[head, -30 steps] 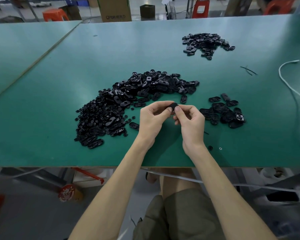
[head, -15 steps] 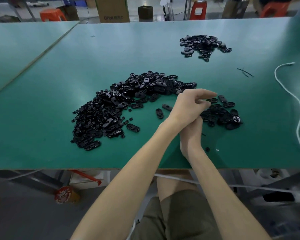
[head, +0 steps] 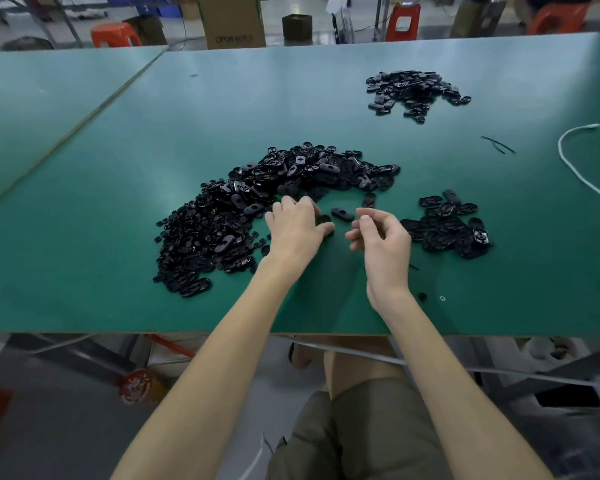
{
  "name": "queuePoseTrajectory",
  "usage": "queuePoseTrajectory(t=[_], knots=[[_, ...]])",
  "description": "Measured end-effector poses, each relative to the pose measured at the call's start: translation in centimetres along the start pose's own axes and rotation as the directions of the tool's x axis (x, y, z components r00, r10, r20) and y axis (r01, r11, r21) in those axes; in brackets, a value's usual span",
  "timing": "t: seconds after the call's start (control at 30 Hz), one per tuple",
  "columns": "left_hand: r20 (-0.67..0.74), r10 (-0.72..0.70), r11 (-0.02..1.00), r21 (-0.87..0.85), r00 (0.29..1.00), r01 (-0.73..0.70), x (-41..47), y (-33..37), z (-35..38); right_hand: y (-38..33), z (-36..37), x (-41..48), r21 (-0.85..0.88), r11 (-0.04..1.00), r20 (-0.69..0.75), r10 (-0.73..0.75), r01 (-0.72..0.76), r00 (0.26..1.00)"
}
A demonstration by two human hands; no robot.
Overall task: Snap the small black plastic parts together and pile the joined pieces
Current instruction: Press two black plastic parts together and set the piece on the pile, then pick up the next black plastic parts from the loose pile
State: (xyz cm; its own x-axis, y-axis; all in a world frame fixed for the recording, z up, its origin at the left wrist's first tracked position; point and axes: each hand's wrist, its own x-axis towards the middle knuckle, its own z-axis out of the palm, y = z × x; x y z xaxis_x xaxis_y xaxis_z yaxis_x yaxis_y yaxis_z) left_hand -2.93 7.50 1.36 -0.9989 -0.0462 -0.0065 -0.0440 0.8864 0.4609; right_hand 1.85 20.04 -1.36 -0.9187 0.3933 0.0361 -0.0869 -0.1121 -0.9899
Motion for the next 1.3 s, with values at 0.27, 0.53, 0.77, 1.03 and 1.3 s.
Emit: queuePoseTrajectory(t=[0.27, 0.53, 0.77, 1.03, 1.3], knots=[[-0.064, 0.109, 0.891, -0.436, 0.992, -0.126, -1.4, 0.1, 0.1, 0.1, 0.1, 0.1, -0.019, 1.000, -0.003, -0.012, 0.012, 1.000], [-0.177, 0.229, 0.648, -0.706, 0.957, -0.286, -2.2, 0.1, -0.3, 0.0, 0.2, 0.0, -0.044, 0.999, 0.108, -0.024, 0.029, 0.994], [-0.201, 0.368, 0.761, -0.496, 0.908, -0.419, -2.6, -2.1, -2.2, 0.1, 0.0, 0.0, 0.006, 1.000, 0.165, -0.029, 0.028, 0.986], [-0.091, 0.166, 0.986, -0.022, 0.982, -0.168, -1.4, -6.4, -5.8, 0.1, 0.0, -0.1, 0.042, 0.999, 0.141, -0.017, 0.011, 0.990], [-0.045, 0.131, 0.988, 0.085, 0.990, -0.127, -1.1, -7.5, -4.8, 0.2, 0.0, 0.0, 0.018, 1.000, 0.140, -0.010, 0.008, 0.990]])
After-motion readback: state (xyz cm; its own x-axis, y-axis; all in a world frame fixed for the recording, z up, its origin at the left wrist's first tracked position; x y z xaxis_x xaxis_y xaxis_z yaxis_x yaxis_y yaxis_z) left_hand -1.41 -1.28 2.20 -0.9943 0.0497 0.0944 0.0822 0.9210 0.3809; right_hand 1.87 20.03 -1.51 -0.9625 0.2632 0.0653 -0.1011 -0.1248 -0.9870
